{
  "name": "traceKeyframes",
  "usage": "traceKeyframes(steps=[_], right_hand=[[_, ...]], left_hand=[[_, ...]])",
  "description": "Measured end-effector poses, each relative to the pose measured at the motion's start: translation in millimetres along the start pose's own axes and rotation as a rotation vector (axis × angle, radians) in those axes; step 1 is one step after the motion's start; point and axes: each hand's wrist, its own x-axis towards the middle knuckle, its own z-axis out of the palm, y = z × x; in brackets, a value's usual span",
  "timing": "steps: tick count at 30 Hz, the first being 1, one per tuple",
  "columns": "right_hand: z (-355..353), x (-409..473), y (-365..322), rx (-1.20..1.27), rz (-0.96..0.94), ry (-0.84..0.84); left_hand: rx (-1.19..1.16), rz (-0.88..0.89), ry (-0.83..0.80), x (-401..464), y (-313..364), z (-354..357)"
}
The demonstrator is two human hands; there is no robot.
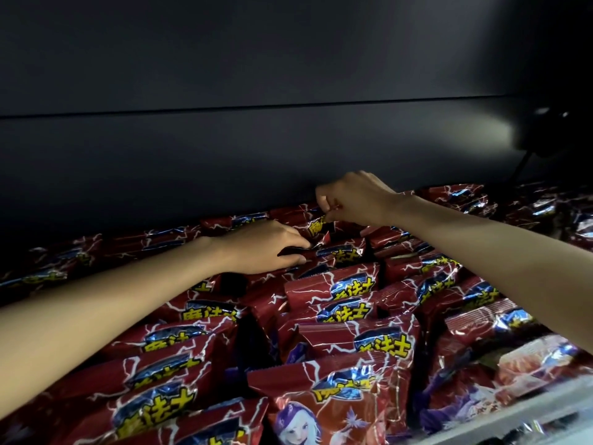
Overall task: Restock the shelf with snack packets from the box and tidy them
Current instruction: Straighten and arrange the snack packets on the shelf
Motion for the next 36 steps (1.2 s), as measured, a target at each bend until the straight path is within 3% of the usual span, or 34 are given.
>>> traceKeyframes(steps=[8,12,15,19,25,30,36], right_hand=[[15.3,-9.7,4.9,0.139,-0.011,-0.052],[-10.7,-26.7,28.4,0.197,0.059,0.062],[-22.9,-46.3,57.2,0.13,0.133,0.079],[-24.1,-68.4,84.8,-0.022,0.137,-0.059],[-14.1,-66.1,96.8,0.02,-0.012,-0.27],[-11.3,-60.5,99.7,0.089,-0.119,-0.256],[-12.4,-77.8,109.1,0.236,-0.069,-0.319]], left_hand=[[0.195,0.03,0.073,3.9,-6.8,2.5],[0.219,0.055,0.145,7.4,-6.1,1.6],[0.153,0.009,0.222,13.3,0.2,0.8],[0.205,-0.015,0.332,32.4,12.1,-7.1],[0.214,-0.012,0.182,73.4,31.6,-13.3],[0.247,-0.051,0.084,95.1,39.5,-6.2],[0.211,-0.091,0.028,95.1,38.8,-10.1]])
